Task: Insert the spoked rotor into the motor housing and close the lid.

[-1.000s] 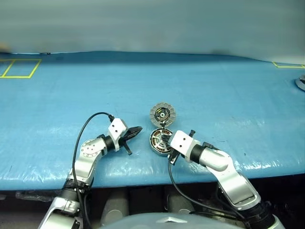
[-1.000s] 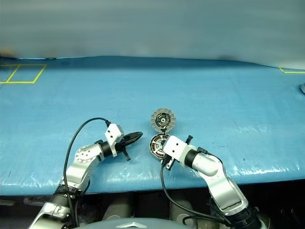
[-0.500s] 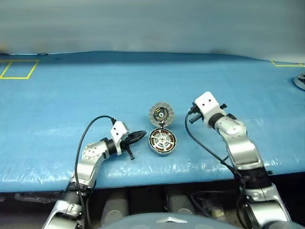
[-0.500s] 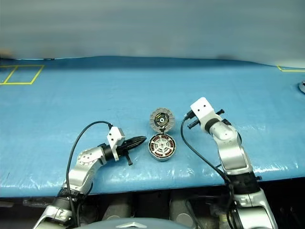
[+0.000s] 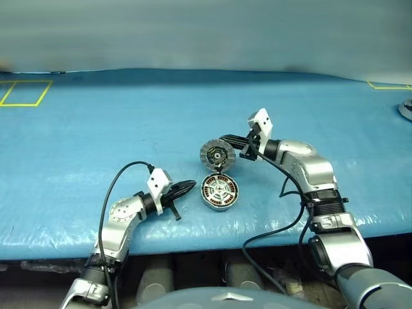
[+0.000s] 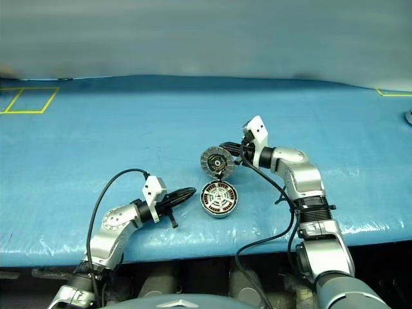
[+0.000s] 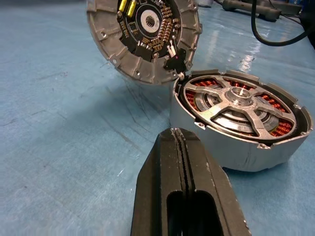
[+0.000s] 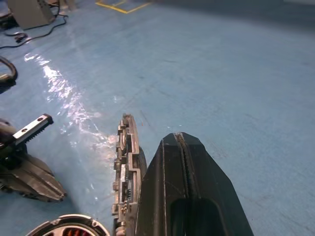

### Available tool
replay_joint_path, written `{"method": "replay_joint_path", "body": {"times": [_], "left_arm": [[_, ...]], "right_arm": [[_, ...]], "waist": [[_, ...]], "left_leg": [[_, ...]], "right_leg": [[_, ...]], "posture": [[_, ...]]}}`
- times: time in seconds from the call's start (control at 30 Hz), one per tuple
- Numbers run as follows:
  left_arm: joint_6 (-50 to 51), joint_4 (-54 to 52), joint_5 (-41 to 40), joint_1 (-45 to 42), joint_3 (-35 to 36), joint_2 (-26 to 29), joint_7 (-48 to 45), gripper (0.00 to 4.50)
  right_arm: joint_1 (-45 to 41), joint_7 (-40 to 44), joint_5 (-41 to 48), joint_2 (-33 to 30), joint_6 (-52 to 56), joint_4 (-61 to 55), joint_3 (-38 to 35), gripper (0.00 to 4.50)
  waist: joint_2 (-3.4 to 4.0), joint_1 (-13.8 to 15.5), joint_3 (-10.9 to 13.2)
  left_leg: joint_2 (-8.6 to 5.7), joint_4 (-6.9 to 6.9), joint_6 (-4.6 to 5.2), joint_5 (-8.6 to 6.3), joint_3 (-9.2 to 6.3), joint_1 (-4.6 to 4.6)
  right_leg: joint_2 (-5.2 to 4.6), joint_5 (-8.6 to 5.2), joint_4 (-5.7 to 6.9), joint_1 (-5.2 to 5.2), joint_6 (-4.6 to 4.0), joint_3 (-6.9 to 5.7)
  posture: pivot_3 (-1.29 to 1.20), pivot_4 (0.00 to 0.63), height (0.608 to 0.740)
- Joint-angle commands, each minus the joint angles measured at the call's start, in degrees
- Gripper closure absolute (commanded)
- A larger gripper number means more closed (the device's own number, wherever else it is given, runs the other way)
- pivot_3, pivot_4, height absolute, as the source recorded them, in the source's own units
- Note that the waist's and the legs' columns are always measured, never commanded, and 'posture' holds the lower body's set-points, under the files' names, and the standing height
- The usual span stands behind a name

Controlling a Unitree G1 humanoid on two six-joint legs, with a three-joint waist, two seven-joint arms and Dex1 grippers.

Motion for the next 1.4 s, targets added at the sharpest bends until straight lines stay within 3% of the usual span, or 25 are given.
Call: {"method": "replay_joint_path", "body": {"times": [0.03, 0.27, 0.43, 0.67, 0.93, 1.03, 1.4], "left_arm": [[-1.24, -1.71, 0.18, -0.45, 1.55, 0.39, 1.27, 4.50], [-0.89, -0.69, -0.98, -1.99, 3.66, 0.78, 1.45, 4.50], [-0.53, -0.28, -0.79, -2.44, 3.22, 0.74, 0.83, 4.50], [-0.04, -0.12, -0.21, -2.65, 1.87, -0.46, 0.65, 4.50], [-0.12, -0.82, -0.15, -1.60, 1.08, -1.85, 1.24, 4.50], [-0.17, -0.81, 0.08, -1.39, 1.01, -1.97, 1.42, 4.50], [-0.62, -0.78, 0.53, -1.28, 0.89, -1.77, 2.11, 4.50]], "right_arm": [[3.87, 3.58, 1.60, -2.97, 0.63, -9.34, 2.23, 4.48], [15.05, 3.06, 1.10, -8.47, 1.38, -24.59, 5.27, 4.48], [22.30, -2.36, -1.54, -7.80, -0.07, -29.82, 7.35, 4.48], [27.50, -11.99, -8.16, -3.66, -4.01, -25.44, 11.19, 4.48], [29.73, -21.39, -4.24, 6.01, -9.33, -27.18, 4.86, 4.48], [30.04, -22.36, -7.67, 5.49, -11.74, -26.81, 7.37, 3.87], [32.45, -23.01, -12.83, 4.11, -13.91, -28.01, 13.75, 0.24]], "waist": [[0.00, 0.03, 0.00], [0.01, -0.04, 0.00], [0.00, -0.05, 0.00], [-0.04, -0.05, -0.03], [-0.13, -0.02, -0.13], [-0.13, 0.00, -0.13], [-0.13, -0.01, -0.13]], "left_leg": [[0.00, 0.01, 0.00, 0.00, 0.00, -0.01], [0.00, 0.04, -0.01, 0.00, 0.01, 0.00], [0.01, 0.05, -0.01, 0.00, 0.02, 0.03], [0.02, 0.14, -0.02, 0.00, 0.04, 0.06], [0.05, 0.18, -0.02, 0.01, 0.08, 0.10], [0.03, 0.17, -0.02, 0.01, 0.08, 0.04], [0.04, 0.06, -0.02, 0.01, 0.06, 0.06]], "right_leg": [[0.00, -0.03, 0.00, 0.00, 0.04, 0.00], [0.00, -0.06, 0.00, -0.01, 0.01, -0.01], [0.00, -0.07, 0.00, -0.01, 0.02, 0.00], [-0.01, -0.07, 0.01, 0.03, 0.02, 0.01], [-0.01, -0.07, 0.02, 0.07, 0.02, 0.01], [-0.03, -0.07, 0.00, 0.02, 0.02, 0.01], [-0.01, -0.10, -0.01, -0.01, -0.03, -0.01]], "posture": [[0.00, 0.150, 0.740], [0.00, 0.150, 0.740], [0.00, 0.150, 0.740], [0.00, 0.150, 0.740], [0.00, 0.150, 0.740], [0.00, 0.150, 0.740], [0.00, 0.150, 0.740]]}}
